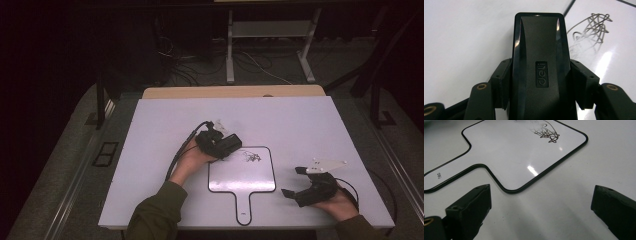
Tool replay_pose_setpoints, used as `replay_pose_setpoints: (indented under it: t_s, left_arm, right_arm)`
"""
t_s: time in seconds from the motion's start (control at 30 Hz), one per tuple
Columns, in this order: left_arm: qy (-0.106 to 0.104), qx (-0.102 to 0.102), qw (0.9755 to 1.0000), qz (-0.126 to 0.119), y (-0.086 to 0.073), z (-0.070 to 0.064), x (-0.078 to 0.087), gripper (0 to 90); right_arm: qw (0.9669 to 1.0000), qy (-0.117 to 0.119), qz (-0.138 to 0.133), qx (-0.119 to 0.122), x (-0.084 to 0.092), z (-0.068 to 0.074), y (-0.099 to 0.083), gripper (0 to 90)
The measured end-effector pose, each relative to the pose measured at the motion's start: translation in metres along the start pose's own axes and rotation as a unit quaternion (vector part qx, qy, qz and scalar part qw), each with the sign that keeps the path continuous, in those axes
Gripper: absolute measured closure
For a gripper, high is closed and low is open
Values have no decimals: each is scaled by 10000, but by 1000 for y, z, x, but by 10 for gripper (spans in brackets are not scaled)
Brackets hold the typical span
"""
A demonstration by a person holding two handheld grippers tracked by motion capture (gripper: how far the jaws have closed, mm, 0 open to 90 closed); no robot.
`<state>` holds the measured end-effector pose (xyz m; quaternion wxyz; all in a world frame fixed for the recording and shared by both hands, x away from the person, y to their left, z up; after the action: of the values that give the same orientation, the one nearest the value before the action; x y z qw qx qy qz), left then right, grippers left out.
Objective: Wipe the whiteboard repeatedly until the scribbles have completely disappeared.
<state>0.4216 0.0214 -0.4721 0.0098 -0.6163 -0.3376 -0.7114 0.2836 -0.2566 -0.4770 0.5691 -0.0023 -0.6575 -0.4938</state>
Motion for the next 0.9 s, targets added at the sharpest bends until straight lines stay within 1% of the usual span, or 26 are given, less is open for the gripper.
replay_pose_setpoints:
  t_s: [0.03,0.2,0.33,0.47,0.53,0.67,0.7,0.77,0.83,0.9]
  left_arm:
    - [-5,71,10000,-31,-1,1,0,391]
    - [19,200,9998,-32,-8,8,4,391]
    - [14,250,9997,-47,-11,11,5,391]
    - [35,245,9997,-47,-11,10,5,391]
    - [55,180,9998,-26,-11,10,6,391]
    - [80,199,9998,-39,-11,7,5,391]
    - [87,163,9998,-28,-11,7,6,391]
    - [74,161,9998,-12,-11,5,6,391]
    - [78,90,9999,25,-11,4,6,391]
    - [62,85,9999,40,-10,1,6,391]
  right_arm:
    - [10000,0,0,0,0,0,0,18]
    - [10000,-1,3,10,0,0,0,18]
    - [10000,-4,6,13,0,0,0,18]
    - [10000,-10,15,19,0,0,0,18]
    - [10000,-16,17,26,0,0,0,18]
    - [10000,-23,19,27,-1,0,0,18]
    - [10000,-25,24,34,-1,0,0,18]
    - [10000,-28,23,29,-1,0,0,18]
    - [10000,-21,28,23,-1,0,0,18]
    - [10000,-23,27,26,-1,0,0,18]
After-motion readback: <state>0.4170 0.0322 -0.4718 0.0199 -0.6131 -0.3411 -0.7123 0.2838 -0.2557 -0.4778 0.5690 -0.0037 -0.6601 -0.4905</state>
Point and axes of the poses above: each handheld gripper's, and its own axes: x roughly backward along the jaws, y roughly out of its top, z roughly to its left, the point moved 5 cm from there along -x, roughly forward along the jaws, and after that the axes turned 10 degrees about z, right-handed, at the moved point
